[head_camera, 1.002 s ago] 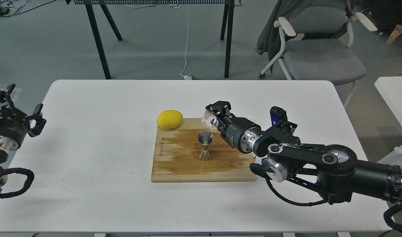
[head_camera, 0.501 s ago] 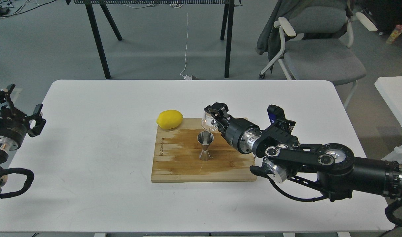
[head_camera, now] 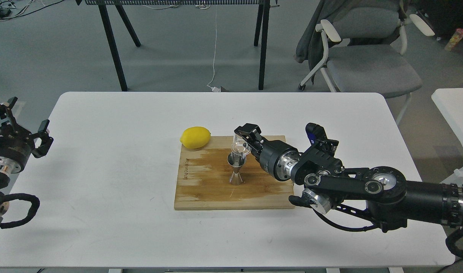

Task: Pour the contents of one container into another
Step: 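Tilt the glass cup with the right gripper to pour into the jigger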

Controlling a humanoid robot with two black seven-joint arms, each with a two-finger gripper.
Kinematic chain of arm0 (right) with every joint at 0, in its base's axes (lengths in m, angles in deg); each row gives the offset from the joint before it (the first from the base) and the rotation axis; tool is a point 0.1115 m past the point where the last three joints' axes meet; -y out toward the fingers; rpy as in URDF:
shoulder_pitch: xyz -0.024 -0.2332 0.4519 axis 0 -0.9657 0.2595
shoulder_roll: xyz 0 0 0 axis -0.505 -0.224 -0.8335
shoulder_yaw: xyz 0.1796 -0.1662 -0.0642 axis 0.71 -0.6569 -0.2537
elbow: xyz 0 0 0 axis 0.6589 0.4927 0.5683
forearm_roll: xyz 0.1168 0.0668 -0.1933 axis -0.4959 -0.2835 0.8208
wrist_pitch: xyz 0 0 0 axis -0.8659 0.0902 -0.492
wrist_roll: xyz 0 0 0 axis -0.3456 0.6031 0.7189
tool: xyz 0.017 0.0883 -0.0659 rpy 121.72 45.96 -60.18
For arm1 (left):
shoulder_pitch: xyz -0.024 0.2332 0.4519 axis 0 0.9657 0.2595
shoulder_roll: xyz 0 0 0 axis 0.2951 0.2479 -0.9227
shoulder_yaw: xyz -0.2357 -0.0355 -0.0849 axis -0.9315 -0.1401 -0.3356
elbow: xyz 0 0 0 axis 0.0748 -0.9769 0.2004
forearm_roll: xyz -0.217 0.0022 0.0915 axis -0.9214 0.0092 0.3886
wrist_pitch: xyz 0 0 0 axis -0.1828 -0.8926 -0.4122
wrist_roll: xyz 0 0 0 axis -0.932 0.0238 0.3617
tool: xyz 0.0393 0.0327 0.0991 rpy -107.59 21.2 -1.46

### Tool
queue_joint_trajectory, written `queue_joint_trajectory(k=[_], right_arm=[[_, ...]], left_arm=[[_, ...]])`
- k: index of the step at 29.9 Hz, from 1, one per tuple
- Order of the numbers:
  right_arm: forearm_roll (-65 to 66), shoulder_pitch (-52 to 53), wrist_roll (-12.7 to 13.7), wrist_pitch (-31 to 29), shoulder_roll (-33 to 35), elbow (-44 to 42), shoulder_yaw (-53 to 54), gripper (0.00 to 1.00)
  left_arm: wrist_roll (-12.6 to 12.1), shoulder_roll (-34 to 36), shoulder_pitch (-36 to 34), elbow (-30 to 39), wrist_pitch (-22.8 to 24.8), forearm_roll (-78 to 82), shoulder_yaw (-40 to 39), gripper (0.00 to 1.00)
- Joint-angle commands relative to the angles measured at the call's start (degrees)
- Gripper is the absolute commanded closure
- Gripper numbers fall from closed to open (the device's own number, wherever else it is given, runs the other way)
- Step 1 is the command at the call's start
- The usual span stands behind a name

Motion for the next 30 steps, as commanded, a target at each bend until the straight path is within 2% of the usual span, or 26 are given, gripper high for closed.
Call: queue_joint_trajectory(k=[1, 30], right_arm=[[0.08, 0.41, 0.05, 0.00, -0.07, 0.04, -0.25, 0.54], [6.05, 1.72, -0.30, 0.00, -0.07, 0.21, -2.97, 0.53]], left_arm=[[0.00, 0.00, 0.00, 0.00, 0.00, 0.00, 0.00, 0.06], [0.00, -0.09, 0.00, 0.00, 0.00, 0.00, 0.00, 0.06]])
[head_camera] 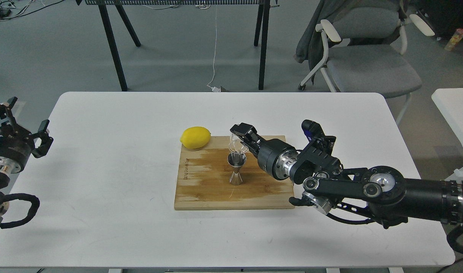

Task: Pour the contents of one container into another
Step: 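Tilt the glass cup with the right gripper to pour into the jigger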

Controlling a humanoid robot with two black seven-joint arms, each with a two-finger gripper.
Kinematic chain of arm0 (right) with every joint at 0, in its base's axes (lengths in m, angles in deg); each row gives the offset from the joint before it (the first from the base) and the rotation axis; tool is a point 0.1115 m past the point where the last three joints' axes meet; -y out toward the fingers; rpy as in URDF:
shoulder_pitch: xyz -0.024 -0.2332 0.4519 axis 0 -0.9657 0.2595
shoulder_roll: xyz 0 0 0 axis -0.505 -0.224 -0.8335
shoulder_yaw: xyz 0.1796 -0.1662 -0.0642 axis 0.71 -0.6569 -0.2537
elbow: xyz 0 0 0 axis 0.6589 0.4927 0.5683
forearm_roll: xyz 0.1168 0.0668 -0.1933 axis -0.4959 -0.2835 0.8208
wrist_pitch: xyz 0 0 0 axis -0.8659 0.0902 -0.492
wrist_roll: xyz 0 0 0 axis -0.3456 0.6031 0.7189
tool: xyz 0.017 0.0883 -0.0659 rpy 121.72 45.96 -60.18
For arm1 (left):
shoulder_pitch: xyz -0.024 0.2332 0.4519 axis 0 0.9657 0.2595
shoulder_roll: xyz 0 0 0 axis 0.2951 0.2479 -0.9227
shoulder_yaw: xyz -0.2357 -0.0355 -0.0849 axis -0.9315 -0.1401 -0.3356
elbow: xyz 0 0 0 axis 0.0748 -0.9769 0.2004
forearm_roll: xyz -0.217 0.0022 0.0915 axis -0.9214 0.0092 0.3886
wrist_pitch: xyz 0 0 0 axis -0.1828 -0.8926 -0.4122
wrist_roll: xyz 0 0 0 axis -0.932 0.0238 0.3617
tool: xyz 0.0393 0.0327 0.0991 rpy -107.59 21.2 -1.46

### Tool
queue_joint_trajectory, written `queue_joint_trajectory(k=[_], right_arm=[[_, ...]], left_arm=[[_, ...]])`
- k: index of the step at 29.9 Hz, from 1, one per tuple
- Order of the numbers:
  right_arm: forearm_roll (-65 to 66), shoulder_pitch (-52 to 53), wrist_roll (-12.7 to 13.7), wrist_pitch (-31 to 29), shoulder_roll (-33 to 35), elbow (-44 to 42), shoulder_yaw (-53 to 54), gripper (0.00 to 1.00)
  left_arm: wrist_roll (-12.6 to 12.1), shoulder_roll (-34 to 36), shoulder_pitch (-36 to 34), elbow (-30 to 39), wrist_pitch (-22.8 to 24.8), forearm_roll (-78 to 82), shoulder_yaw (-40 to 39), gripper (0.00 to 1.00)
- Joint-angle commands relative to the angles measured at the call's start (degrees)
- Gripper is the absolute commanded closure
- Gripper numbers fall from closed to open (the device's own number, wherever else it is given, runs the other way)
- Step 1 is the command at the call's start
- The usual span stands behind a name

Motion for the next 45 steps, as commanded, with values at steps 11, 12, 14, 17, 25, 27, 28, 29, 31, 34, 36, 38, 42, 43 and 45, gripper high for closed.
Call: queue_joint_trajectory(k=[11, 12, 14, 17, 25, 27, 28, 29, 31, 34, 36, 38, 42, 43, 45], right_arm=[[2.33, 1.32, -0.17, 0.00, 0.00, 0.01, -2.06, 0.53], [2.33, 1.32, -0.17, 0.00, 0.00, 0.09, -2.15, 0.53], [2.50, 1.76, -0.26, 0.00, 0.00, 0.09, -2.15, 0.53], [3.90, 2.02, -0.26, 0.00, 0.00, 0.09, -2.23, 0.52], [4.26, 2.72, -0.96, 0.00, 0.00, 0.18, -3.64, 0.52], [4.35, 2.72, -1.05, 0.00, 0.00, 0.27, -3.64, 0.52], [4.52, 2.72, -1.05, 0.00, 0.00, 0.27, -3.64, 0.52], [4.78, 2.72, -1.14, 0.00, 0.00, 0.27, -3.73, 0.52], [5.57, 2.72, -1.14, 0.00, 0.00, 0.27, -3.73, 0.52], [5.93, 2.81, -1.14, 0.00, 0.09, 0.18, -3.82, 0.52], [6.02, 2.90, -1.14, 0.00, 0.09, 0.18, -4.34, 0.52], [6.02, 3.25, -1.14, 0.00, 0.09, 0.18, -4.78, 0.52], [6.89, 3.25, -1.58, 0.00, 0.09, 0.18, -4.96, 0.52], [7.07, 3.34, -1.58, 0.00, 0.09, 0.18, -4.96, 0.52], [7.16, 3.34, -1.67, 0.00, 0.09, 0.18, -4.96, 0.52]], left_arm=[[0.00, -0.07, 0.00, 0.00, 0.00, 0.00, 0.09, 0.06], [0.00, -0.07, 0.00, 0.00, 0.00, 0.00, 0.09, 0.06], [0.00, -0.07, 0.00, 0.00, 0.00, 0.00, 0.09, 0.06], [0.00, -0.07, 0.00, 0.00, 0.00, 0.00, 0.09, 0.06], [0.00, -0.07, 0.00, 0.00, 0.00, 0.00, 0.09, 0.06], [0.00, -0.07, 0.00, 0.00, 0.00, 0.00, 0.09, 0.06], [0.00, -0.07, 0.00, 0.00, 0.00, 0.00, 0.09, 0.06], [0.00, -0.07, 0.00, 0.00, 0.00, 0.00, 0.09, 0.06], [0.00, -0.07, 0.00, 0.00, 0.00, 0.00, 0.09, 0.06], [0.00, -0.07, 0.09, 0.00, 0.00, 0.00, 0.09, 0.06], [0.00, -0.07, 0.09, 0.00, 0.00, 0.00, 0.00, 0.06], [0.00, -0.07, 0.09, 0.00, 0.00, 0.00, 0.00, 0.06], [0.00, -0.07, 0.09, 0.00, 0.00, 0.00, 0.00, 0.06], [0.00, -0.07, 0.09, 0.00, 0.00, 0.00, 0.00, 0.06], [0.00, -0.07, 0.09, 0.00, 0.00, 0.00, 0.00, 0.06]])
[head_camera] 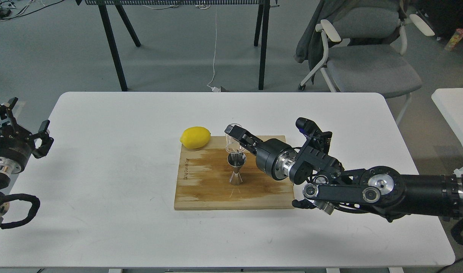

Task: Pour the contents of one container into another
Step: 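Tilt the glass cup with the right gripper to pour into the jigger, then tilt the glass cup upright and raise it away from the jigger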

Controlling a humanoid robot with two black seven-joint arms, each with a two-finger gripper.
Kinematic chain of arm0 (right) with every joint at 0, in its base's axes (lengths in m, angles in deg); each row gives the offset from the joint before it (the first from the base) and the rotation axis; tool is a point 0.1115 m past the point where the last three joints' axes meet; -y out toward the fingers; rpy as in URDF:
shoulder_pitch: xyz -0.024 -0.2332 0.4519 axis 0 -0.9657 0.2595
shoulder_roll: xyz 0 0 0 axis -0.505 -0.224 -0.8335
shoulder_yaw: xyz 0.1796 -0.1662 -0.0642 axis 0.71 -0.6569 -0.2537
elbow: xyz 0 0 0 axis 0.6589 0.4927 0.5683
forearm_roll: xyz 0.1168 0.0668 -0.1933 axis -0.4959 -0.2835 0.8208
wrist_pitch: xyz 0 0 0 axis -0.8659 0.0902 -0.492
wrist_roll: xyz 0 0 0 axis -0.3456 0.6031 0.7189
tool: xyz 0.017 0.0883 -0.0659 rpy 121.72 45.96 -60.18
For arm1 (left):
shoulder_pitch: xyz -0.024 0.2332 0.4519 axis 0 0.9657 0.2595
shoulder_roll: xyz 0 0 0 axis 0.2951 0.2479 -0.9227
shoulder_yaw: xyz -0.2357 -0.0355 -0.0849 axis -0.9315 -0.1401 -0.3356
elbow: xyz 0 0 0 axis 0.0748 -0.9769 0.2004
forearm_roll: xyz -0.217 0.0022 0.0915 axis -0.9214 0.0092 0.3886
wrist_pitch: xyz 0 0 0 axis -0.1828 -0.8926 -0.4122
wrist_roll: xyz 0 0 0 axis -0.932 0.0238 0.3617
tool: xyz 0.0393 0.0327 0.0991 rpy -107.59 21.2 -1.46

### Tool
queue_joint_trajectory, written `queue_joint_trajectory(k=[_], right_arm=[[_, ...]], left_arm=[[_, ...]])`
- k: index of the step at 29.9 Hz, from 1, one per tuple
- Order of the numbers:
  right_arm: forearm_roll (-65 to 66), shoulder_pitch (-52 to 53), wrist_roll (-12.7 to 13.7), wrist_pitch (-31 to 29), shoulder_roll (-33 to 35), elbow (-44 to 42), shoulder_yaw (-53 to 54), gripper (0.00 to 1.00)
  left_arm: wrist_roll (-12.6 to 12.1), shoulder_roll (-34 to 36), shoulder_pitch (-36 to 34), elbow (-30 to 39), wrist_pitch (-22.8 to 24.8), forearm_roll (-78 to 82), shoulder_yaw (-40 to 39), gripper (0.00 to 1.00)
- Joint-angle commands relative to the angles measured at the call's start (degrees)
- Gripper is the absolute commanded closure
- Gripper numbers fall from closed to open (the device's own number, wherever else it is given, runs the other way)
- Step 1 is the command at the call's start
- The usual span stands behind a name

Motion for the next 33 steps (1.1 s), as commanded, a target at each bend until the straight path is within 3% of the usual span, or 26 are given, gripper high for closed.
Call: queue_joint_trajectory(k=[1, 16, 25, 33], right_arm=[[0.37, 0.04, -0.14, 0.00, 0.00, 0.00, -0.03, 0.52], [-1.02, 0.65, -0.32, 0.00, 0.35, 0.79, 0.58, 0.52], [-14.98, -6.54, -0.76, 0.00, 2.89, 5.01, 19.28, 0.52], [-29.06, -25.25, -2.07, 0.00, 2.99, 8.09, 49.33, 0.52]], left_arm=[[0.00, 0.00, 0.00, 0.00, 0.00, 0.00, 0.00, 0.06], [0.00, 0.00, 0.00, 0.00, 0.00, 0.00, 0.00, 0.06], [0.00, 0.09, 0.00, 0.00, 0.00, 0.00, 0.09, 0.06], [0.00, 0.00, 0.00, 0.00, 0.00, 0.09, 0.17, 0.06]])
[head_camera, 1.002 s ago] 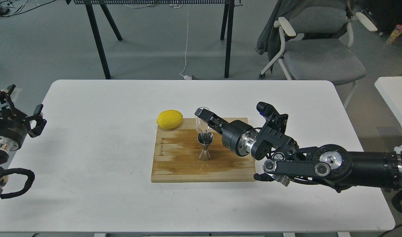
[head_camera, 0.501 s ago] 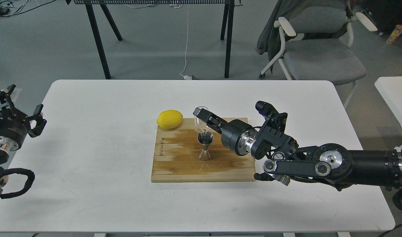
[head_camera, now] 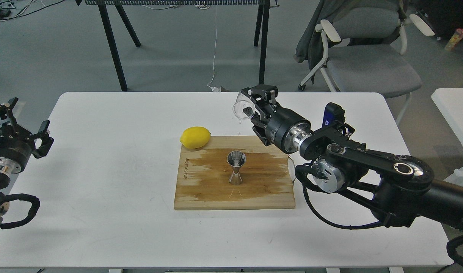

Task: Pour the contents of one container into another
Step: 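Tilt the glass cup upright and raise it away from the jigger, then lower the glass cup back onto the table with the right gripper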

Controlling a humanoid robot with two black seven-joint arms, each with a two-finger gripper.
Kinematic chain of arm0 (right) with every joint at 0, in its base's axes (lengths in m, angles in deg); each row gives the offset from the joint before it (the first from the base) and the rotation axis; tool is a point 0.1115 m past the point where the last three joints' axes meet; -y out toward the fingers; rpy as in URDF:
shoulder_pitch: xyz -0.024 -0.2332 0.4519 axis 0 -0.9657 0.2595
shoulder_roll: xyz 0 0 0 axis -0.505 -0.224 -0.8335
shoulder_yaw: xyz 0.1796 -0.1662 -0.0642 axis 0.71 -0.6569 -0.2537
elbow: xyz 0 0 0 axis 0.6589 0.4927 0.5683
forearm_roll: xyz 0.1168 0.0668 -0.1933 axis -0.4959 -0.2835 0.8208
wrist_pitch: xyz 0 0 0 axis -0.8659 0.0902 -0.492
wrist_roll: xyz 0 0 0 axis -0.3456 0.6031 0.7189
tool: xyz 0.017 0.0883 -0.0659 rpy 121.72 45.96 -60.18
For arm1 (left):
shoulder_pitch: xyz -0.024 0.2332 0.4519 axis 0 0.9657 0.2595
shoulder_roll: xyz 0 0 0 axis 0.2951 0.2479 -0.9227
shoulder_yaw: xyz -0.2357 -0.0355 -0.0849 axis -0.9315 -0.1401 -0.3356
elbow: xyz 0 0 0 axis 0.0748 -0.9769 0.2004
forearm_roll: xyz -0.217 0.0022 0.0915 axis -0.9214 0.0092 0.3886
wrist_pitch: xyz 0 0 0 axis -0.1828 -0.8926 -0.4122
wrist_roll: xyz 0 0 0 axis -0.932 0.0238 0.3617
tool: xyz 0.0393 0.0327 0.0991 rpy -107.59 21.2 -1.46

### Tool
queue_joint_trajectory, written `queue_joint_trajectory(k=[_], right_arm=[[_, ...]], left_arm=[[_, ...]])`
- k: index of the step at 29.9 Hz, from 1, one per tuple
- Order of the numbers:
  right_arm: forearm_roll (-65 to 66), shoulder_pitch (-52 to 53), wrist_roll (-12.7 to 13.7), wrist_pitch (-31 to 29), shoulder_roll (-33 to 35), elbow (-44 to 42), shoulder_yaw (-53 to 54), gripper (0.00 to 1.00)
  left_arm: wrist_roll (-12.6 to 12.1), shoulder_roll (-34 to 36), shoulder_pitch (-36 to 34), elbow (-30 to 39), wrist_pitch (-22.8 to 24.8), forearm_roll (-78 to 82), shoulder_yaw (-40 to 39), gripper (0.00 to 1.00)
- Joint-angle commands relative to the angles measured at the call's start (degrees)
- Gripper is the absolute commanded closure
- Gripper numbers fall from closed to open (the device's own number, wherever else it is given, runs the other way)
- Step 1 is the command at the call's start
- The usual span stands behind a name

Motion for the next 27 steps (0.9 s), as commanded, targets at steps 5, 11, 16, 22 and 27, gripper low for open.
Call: queue_joint_trajectory(k=[5, 11, 16, 22, 27], right_arm=[[-12.94, -20.04, -2.94, -0.04, -1.70, 1.01, 30.37, 0.52], [-19.99, -32.01, -3.03, -0.04, -6.71, 0.13, 47.18, 0.53], [-24.12, -37.46, -2.59, -0.04, -9.79, -3.03, 54.05, 0.53], [-31.15, -38.09, -2.32, -0.04, -10.32, -10.58, 54.15, 0.53], [-32.74, -37.91, -1.45, -0.04, -10.76, -13.67, 54.15, 0.54]], left_arm=[[0.00, -0.07, 0.09, 0.00, 0.00, 0.08, 0.08, 0.06], [0.00, -0.16, 0.17, 0.00, 0.00, 0.17, 0.08, 0.06], [0.00, -0.51, 0.53, 0.00, 0.00, 0.17, 0.08, 0.06], [0.00, -1.21, 0.53, 0.00, 0.00, 0.26, 0.08, 0.06], [0.00, -1.21, 0.53, 0.00, 0.00, 0.34, 0.08, 0.06]])
